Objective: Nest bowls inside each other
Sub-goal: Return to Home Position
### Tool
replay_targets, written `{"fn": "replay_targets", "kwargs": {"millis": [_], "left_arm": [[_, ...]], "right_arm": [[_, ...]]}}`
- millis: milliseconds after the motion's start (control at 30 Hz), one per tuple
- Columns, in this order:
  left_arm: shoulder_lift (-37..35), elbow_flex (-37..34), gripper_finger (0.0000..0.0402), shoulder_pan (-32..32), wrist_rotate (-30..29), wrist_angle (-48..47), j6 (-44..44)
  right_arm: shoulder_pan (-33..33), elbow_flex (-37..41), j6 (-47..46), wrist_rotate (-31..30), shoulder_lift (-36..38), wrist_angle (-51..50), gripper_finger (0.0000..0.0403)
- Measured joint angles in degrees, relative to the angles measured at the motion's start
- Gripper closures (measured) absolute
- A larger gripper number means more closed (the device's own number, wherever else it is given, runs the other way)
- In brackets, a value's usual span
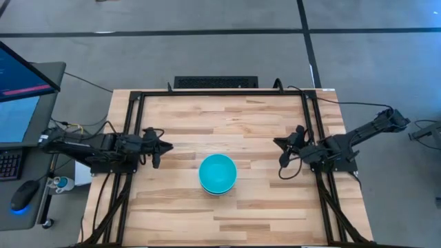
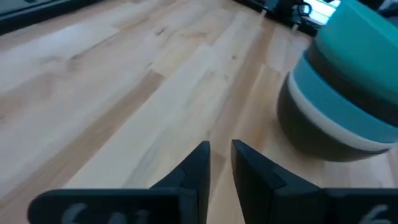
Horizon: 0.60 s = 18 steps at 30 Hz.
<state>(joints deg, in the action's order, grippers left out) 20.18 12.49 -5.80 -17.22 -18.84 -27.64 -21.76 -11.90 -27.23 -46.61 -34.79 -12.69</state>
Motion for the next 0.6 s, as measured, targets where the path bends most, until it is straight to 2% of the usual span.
{"fn": "replay_targets", "kwargs": {"millis": [300,600], "left_arm": [[-4.2,-6.0,0.0356,0.0,-3.6,-0.3,-3.4],[-4.6,-6.2,0.0356,0.1,-6.2,0.4,-1.3]], "right_arm": [[0.0,2.6,-0.9,-3.2,0.0,1.1,0.0344],[0.0,2.7,-3.5,-3.2,0.0,-1.8,0.0344]]}}
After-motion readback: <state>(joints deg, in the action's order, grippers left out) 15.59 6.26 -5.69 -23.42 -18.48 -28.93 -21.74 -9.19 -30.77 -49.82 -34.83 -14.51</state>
